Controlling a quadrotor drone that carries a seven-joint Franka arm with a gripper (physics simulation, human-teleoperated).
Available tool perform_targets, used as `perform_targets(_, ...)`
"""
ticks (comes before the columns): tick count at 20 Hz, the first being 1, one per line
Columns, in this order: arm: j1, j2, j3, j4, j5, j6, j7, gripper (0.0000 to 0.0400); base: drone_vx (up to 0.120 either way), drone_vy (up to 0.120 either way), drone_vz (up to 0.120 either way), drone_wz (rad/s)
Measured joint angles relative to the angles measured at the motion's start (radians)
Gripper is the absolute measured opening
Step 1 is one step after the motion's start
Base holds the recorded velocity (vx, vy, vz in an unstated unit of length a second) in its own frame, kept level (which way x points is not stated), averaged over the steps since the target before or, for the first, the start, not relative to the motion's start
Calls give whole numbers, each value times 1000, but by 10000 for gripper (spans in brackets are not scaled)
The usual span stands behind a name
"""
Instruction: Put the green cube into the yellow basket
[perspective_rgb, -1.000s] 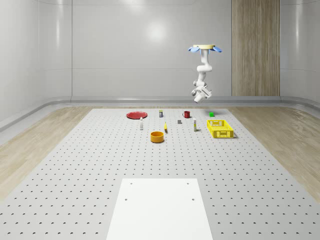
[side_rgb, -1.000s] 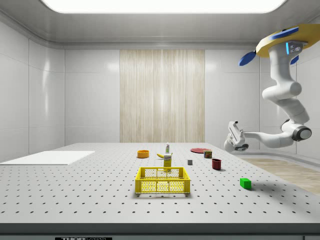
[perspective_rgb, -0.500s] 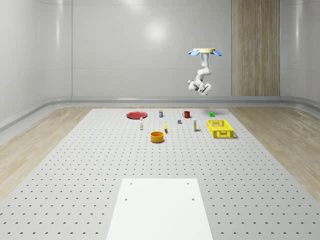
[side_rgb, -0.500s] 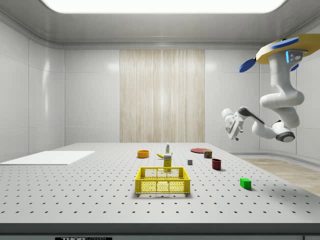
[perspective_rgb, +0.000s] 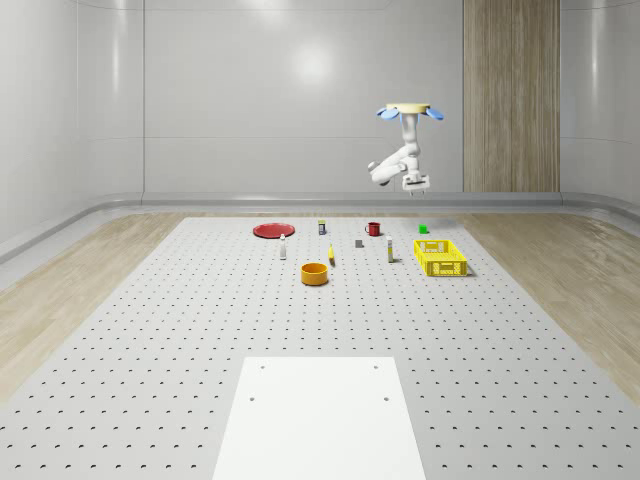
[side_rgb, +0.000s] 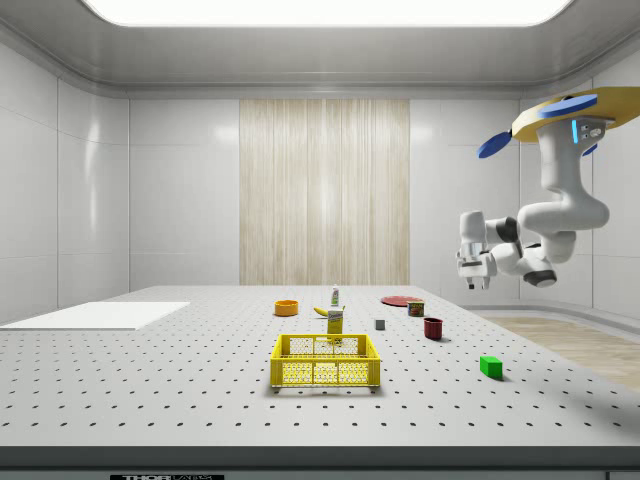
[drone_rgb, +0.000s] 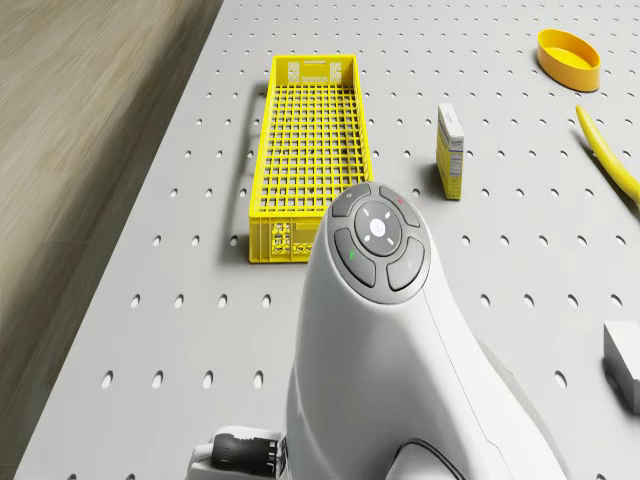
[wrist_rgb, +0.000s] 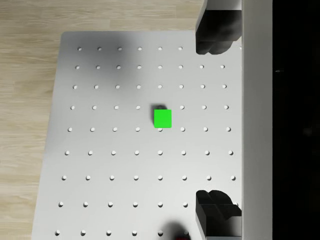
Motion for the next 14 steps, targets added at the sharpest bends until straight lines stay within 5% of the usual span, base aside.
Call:
perform_targets(7, -81, -51, 41, -6, -18, -11, 56, 400, -114, 6, -120, 0)
perform_targets(14, -115, -92, 63, -5, -6, 10, 82, 400, 0, 114, -120, 0)
